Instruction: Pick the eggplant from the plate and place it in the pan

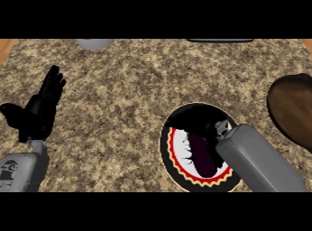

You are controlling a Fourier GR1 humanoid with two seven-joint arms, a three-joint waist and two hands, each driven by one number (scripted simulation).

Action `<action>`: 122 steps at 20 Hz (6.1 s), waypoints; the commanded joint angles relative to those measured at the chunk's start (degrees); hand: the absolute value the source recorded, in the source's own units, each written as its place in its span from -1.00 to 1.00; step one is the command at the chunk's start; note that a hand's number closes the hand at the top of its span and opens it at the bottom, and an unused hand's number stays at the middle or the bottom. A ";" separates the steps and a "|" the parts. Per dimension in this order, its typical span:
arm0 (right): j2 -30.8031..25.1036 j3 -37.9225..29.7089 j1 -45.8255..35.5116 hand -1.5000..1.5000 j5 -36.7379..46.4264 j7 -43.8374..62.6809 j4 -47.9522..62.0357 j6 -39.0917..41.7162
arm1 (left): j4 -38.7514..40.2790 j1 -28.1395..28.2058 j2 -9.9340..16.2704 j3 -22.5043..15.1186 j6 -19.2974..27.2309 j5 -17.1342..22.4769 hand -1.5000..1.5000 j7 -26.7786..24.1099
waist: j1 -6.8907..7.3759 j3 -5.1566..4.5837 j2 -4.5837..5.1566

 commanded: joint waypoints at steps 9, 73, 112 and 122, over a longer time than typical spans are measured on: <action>3.88 1.12 -1.02 -1.00 9.15 -4.97 8.78 -0.98 | -3.49 -1.58 0.16 1.78 -1.55 -0.02 0.00 5.37 | 0.17 0.01 0.01; -12.81 -61.22 9.93 1.00 -2.15 -10.10 13.54 -55.70 | -3.18 -1.51 -2.67 1.03 -2.93 -2.90 0.00 3.99 | 2.14 0.20 0.67; -36.10 -79.96 11.10 -1.00 -28.40 -48.70 61.32 -12.31 | -3.35 3.34 -1.81 3.65 -3.60 -2.56 0.00 1.39 | -1.36 -0.03 -0.54; -38.00 -79.39 25.25 -1.00 -34.55 -51.13 53.68 -4.08 | -2.35 1.91 -2.73 3.63 -2.17 -3.21 0.00 2.04 | -2.63 -0.07 -0.53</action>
